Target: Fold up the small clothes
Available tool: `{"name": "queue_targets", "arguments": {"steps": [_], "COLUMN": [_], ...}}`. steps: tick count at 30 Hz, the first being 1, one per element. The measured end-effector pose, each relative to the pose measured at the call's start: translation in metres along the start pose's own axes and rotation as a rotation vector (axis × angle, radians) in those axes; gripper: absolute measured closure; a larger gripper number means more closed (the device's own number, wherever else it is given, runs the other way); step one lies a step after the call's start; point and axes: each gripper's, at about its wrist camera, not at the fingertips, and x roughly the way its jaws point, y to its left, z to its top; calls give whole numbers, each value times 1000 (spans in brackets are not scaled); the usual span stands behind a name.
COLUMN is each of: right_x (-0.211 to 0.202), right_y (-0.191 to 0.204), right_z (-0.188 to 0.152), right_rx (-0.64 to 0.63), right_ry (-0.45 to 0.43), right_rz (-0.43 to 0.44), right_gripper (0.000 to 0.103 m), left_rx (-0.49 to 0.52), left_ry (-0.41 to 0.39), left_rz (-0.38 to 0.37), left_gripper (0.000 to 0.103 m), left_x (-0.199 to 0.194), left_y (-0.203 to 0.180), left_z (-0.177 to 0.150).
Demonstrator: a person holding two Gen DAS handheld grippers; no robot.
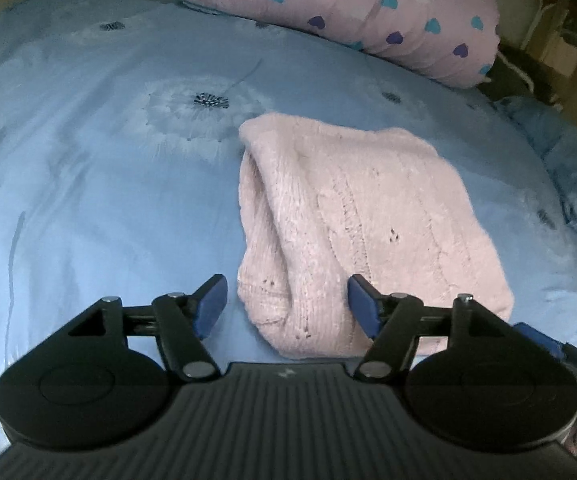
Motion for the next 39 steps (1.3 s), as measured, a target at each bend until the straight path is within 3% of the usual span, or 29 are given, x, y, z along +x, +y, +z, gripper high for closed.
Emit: {"name": "queue_targets", "arguments": {"steps": [7, 9, 10, 14, 18, 23, 28, 30, 32, 34, 39], "right_x": [19, 23, 24, 9, 22, 19, 3, -1, -3, -1, 28], "right_y": [12, 15, 16, 23, 17, 13, 5, 3, 0, -4, -12], "right_z": [-4, -6, -6, -9, -21, -16, -5, 2, 13, 23, 44], "right_rx": [-46, -65, -68, -145, -199, -189, -140, -121, -90, -55, 8], "right_ry": [15, 14, 10, -51, 25, 74, 87, 79, 45, 25, 72], "right_rz": [-28, -37, -40, -111, -160, -98, 9, 32, 49, 77, 130], "right_gripper": [47, 59, 81, 84, 85, 84, 83, 76, 40, 28, 28], "left_rx": [11, -5, -14, -31, -43, -47, -30, -42, -58, -71, -130], "left_ry": [-30, -32, -32, -26, -12, -19, -74, -83, -76, -66, -39], "left_rz": [63, 65, 65, 61, 56, 33, -1, -15, -1, 18, -45], "left_gripper": [27, 25, 24, 21, 19, 20, 19, 19, 18, 17, 16], "left_x": [7, 8, 9, 13, 17, 9, -9, -9, -4, 4, 26], "left_y": [-7, -3, -1, 9, 16, 14, 6, 5, 6, 7, 21], "left_z": [-7, -7, -6, -6, -5, -3, 7, 13, 17, 19, 19]}}
